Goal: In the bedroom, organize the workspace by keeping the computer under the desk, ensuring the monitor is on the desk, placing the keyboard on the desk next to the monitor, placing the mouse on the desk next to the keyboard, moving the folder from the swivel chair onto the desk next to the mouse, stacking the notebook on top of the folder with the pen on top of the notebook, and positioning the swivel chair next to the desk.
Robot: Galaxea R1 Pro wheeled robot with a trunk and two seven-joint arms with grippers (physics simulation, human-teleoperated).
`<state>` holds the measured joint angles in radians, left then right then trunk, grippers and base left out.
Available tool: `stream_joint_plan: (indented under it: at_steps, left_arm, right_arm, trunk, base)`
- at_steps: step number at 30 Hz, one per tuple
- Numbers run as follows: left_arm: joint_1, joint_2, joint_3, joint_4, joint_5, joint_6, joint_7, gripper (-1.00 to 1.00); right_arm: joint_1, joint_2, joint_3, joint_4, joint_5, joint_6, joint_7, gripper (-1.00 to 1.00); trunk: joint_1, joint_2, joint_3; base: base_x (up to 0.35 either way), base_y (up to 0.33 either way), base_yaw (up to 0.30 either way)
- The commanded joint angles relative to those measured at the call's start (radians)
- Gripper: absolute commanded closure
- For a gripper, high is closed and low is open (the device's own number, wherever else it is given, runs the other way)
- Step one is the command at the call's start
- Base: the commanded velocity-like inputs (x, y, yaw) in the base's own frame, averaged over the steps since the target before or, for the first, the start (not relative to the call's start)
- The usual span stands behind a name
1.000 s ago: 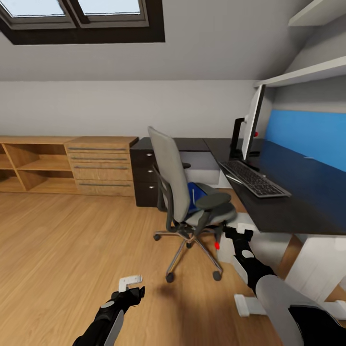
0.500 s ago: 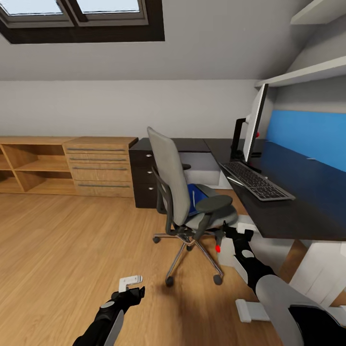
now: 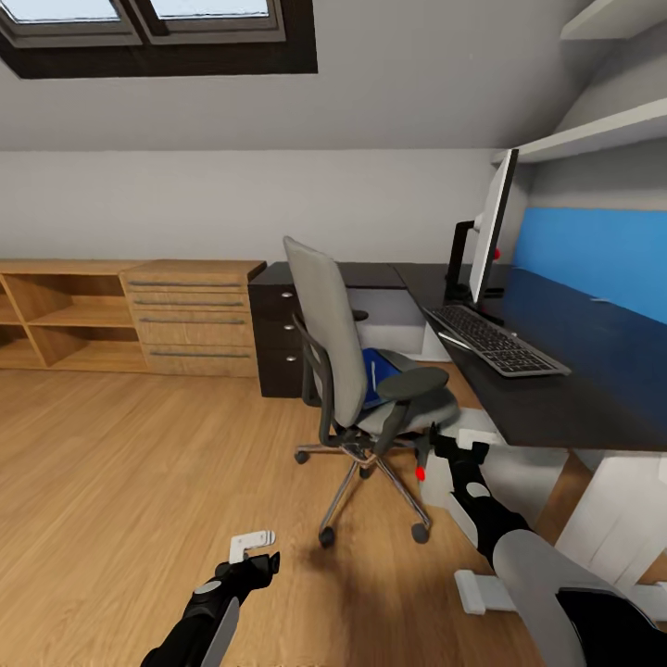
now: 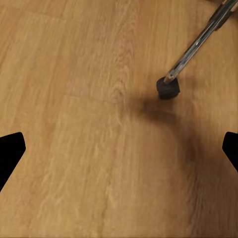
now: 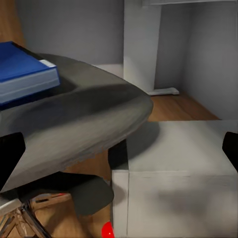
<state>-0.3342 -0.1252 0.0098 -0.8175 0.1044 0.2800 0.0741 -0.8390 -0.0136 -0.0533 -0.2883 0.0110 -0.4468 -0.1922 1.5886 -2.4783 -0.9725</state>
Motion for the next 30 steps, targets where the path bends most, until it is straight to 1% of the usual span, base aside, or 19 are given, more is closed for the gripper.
stream_joint_plan:
  at_steps: [1,3,7,11,22,27,30]
  left_arm:
    - [0.000,-0.001,0.001,-0.002,0.011,0.005,0.004,-1.00]
    - [0.000,-0.001,0.001,-0.002,0.011,0.005,0.004,-1.00]
    - [0.000,0.000,0.001,-0.002,0.011,0.006,0.004,-1.00]
    - [0.000,0.001,0.001,-0.002,0.010,0.006,0.004,-1.00]
    - [0.000,0.002,0.002,0.009,0.010,0.006,0.004,-1.00]
    - [0.000,0.001,0.001,0.026,0.008,0.005,0.003,-1.00]
    - [0.000,0.001,0.000,0.033,0.008,0.005,0.004,-1.00]
  right_arm:
    - [-0.001,0.001,-0.003,0.002,0.001,-0.011,0.000,-1.00]
    - [0.000,0.001,-0.003,0.002,0.001,-0.017,0.000,-1.00]
    - [0.000,0.001,-0.003,0.002,0.001,-0.023,0.000,-1.00]
    - [0.000,0.002,-0.003,0.002,0.000,-0.024,0.000,-1.00]
    - [0.000,0.014,-0.003,0.001,-0.001,-0.047,-0.002,-1.00]
    - [0.000,0.027,-0.005,0.002,0.000,-0.049,-0.002,-1.00]
    - [0.000,0.031,-0.005,0.002,0.000,-0.050,-0.008,-1.00]
  trunk:
    - [0.004,-0.008,-0.004]
    - [0.011,-0.022,-0.010]
    - [0.013,-0.023,-0.026]
    - [0.013,-0.023,-0.026]
    - [0.013,-0.023,-0.026]
    - [0.013,-0.023,-0.026]
    - [0.013,-0.023,-0.026]
  base:
    - [0.000,0.000,0.000]
    - [0.000,0.000,0.000]
    - [0.000,0.000,0.000]
    - [0.000,0.000,0.000]
    - [0.005,0.000,0.000]
    - [0.164,0.000,0.000]
    - [0.135,0.000,0.000]
